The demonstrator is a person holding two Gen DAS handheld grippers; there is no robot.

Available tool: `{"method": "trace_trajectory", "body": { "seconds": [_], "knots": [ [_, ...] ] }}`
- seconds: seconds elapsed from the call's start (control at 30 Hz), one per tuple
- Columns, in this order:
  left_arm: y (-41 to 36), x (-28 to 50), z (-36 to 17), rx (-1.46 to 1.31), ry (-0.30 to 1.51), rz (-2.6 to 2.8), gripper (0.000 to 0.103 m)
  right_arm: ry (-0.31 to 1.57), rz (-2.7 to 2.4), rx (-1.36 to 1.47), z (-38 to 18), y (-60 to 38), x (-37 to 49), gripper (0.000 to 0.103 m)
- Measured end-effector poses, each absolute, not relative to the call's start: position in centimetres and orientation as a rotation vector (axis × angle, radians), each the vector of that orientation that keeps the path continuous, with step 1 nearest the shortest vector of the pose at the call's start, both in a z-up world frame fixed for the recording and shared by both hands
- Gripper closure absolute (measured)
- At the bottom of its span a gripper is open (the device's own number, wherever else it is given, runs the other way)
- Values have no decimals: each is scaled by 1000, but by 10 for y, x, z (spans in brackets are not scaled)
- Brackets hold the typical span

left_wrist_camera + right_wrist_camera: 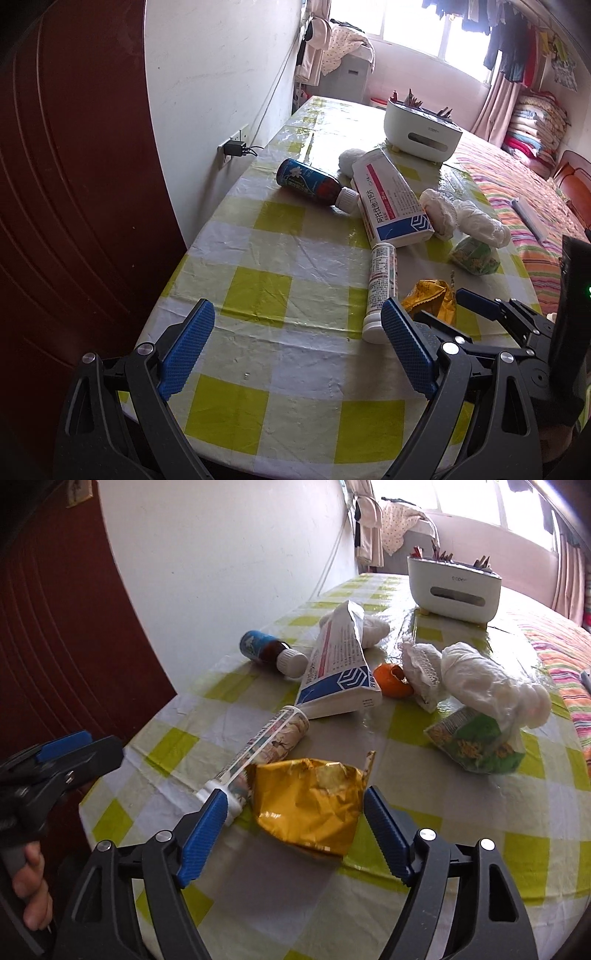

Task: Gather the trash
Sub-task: 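Move both tools back to the table toward the white tube and yellow wrapper, then grasp the white cylindrical tube with the left tool while the right tool grasps the yellow wrapper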

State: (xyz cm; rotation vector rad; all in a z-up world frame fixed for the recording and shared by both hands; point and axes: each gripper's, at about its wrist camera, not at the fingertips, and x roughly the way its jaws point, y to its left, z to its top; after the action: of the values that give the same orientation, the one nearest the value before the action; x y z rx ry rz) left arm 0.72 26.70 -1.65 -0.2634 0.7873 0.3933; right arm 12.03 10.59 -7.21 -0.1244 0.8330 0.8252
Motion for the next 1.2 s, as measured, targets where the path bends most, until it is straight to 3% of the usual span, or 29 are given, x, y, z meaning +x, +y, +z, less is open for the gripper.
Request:
{"method": "trace_trajectory", "body": {
  "seconds": [0.13, 0.17, 0.23, 0.63, 1.1, 1.2],
  "knots": [
    [267, 12, -18, -261, 795, 391, 13, 879, 839, -103, -77, 111, 131, 30],
    [267, 13, -18, -263, 797, 391, 13, 887, 836, -106, -79, 111, 132, 32],
    [267, 16, -19, -263, 801, 387, 13, 908, 846, -104, -83, 113, 134, 48],
    [248, 51, -32, -229, 854, 324, 13, 872, 819, -86, -81, 95, 133, 73],
    [240, 98, -55, -255, 913, 288, 15, 798, 745, 18, -64, 47, 136, 75],
    [237, 107, -60, -224, 941, 281, 25, 785, 746, 28, -60, 40, 136, 75]
  ]
}}
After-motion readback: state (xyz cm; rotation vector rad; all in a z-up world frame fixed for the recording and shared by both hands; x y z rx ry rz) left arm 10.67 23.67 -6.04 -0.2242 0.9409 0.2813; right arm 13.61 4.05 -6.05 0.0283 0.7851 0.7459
